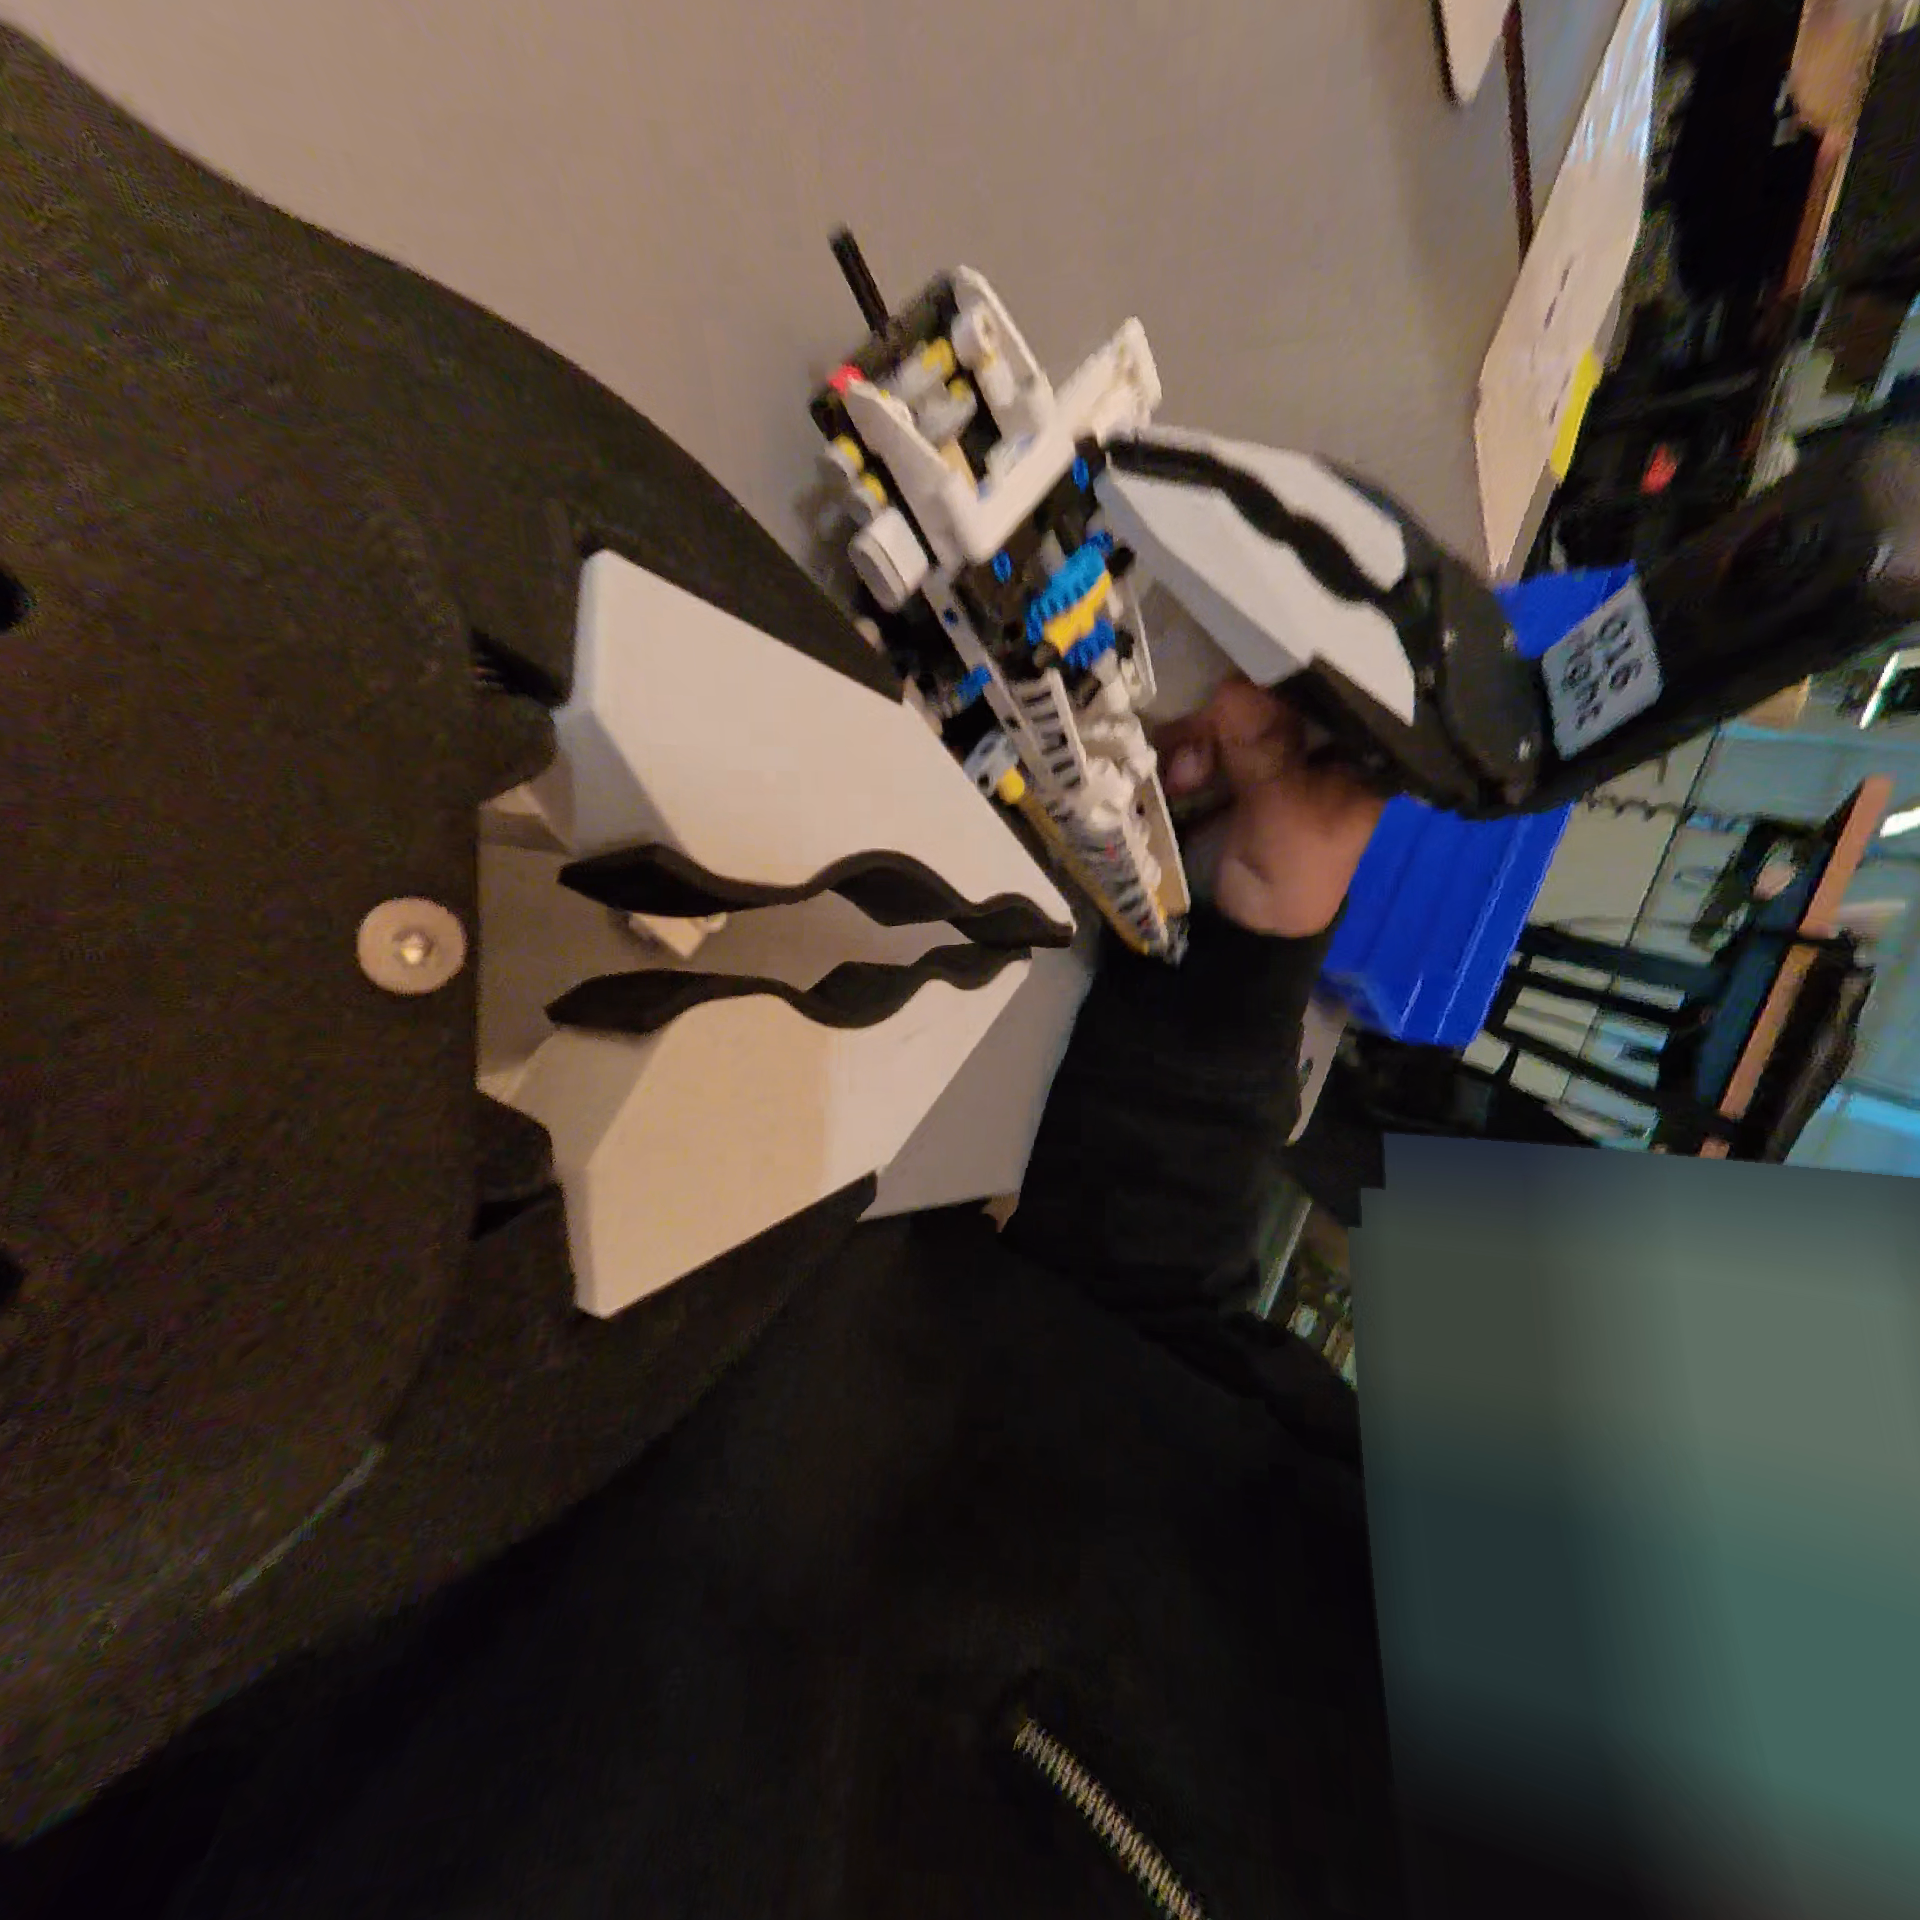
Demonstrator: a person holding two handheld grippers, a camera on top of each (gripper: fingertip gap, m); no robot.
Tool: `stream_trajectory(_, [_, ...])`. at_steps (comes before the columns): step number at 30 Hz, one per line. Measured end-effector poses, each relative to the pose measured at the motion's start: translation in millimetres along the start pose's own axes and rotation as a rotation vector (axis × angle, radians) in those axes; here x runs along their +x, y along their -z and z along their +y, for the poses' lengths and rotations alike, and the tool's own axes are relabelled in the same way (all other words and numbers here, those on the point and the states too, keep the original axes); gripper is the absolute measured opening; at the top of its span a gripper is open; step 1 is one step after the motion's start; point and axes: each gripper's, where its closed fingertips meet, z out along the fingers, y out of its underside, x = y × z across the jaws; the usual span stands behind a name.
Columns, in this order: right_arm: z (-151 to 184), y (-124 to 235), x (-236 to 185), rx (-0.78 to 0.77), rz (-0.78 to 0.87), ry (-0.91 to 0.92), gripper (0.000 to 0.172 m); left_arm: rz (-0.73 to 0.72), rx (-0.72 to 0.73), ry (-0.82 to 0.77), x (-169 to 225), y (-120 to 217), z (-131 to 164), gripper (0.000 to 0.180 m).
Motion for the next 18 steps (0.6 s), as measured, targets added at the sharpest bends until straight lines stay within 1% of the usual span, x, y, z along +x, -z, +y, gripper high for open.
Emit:
stream_trajectory(2, [-1.1, 0.4, 1.5, 0.037, -0.018, -0.054, 0.005, -0.052, 0.033, 0.017, -11.2, 2.4, -3.7, 0.0])
stream_trajectory(4, [-2.8, -0.4, 2.6, 0.06, -0.02, -0.088, 0.005, -0.138, 0.053, 0.047, -27.3, 4.5, -6.1, 0.0])
stream_trajectory(6, [-3.6, -1.2, 2.9, 0.065, -0.01, -0.08, 0.006, -0.2, 0.052, 0.059, -37.9, 4.7, -5.2, 0.008])
stream_trajectory(7, [-3.5, -1.1, 3.5, 0.059, 0.002, -0.066, 0.01, -0.23, 0.048, 0.06, -42.4, 4.4, -4.1, 0.012])
stream_trajectory(9, [-5.9, 1.7, 4.8, 0.059, 0.034, -0.031, 0.027, -0.26, 0.027, 0.051, -46.5, 3.1, -0.9, 0.014])
stream_trajectory(10, [-9.2, 4.4, 3.9, 0.069, 0.044, -0.014, 0.03, -0.277, 0.025, 0.051, -48.7, 3.1, -0.6, 0.014])
stream_trajectory(14, [-25.5, 18.6, -1.0, 0.137, 0.074, 0.049, 0.033, -0.287, 0.049, 0.071, -51.9, 6.0, -2.6, 0.015])
stream_trajectory(18, [-31.5, 31.3, -0.4, 0.167, 0.119, 0.093, 0.033, -0.294, 0.054, 0.087, -54.4, 7.0, -2.7, 0.017])
